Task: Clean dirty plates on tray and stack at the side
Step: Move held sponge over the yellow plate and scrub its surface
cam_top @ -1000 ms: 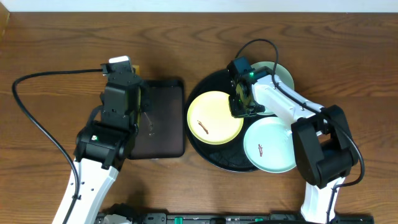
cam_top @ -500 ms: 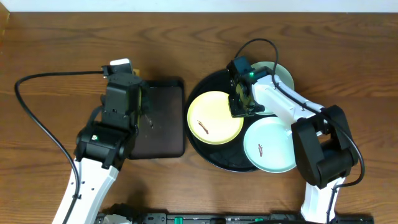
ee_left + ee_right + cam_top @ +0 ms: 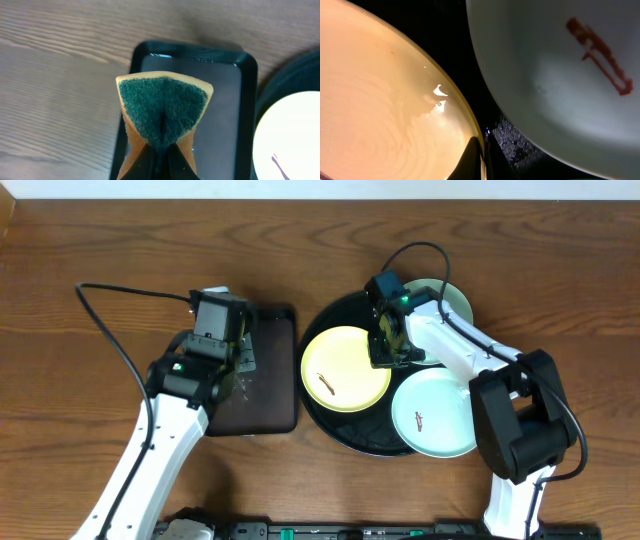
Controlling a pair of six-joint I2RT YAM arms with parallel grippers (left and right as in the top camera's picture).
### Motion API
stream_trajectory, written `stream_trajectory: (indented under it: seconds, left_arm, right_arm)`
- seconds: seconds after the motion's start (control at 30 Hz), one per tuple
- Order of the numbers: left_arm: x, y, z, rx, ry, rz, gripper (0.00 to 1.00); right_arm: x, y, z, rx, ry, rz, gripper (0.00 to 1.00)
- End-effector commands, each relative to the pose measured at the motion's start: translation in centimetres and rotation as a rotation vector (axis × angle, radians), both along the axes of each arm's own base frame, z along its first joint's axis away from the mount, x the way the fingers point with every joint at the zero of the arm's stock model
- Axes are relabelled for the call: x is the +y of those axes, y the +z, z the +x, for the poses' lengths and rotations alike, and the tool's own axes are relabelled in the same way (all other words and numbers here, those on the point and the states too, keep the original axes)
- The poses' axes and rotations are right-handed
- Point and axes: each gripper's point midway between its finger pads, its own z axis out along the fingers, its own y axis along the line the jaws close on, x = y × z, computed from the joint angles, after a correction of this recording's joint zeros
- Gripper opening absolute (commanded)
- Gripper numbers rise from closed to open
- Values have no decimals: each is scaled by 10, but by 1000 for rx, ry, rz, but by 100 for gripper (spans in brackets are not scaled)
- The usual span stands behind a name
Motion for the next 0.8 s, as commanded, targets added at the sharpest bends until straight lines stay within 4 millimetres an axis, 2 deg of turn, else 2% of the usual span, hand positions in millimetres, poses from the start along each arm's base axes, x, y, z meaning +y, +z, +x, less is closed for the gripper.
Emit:
stream_trajectory:
  seconds: [0.0, 0.1, 0.43, 0.6, 0.77]
  left_arm:
    - [-15, -8, 1, 35, -27, -73, 7]
    - [-15, -20, 2, 72, -23, -57, 8]
    - [-18, -56, 12, 160, -21, -34, 7]
    - [-19, -62, 9, 185, -23, -33, 8]
    - [-30, -64, 5, 210, -61, -87, 7]
  right_arm:
    - [-2, 20, 4, -48, -41, 11, 1]
    - [-2, 29, 4, -61, -40, 18, 1]
    - [-8, 23, 0, -52, -79, -5, 1]
    - [-14, 17, -1, -60, -104, -31, 1]
    - [-15, 7, -6, -51, -103, -26, 1]
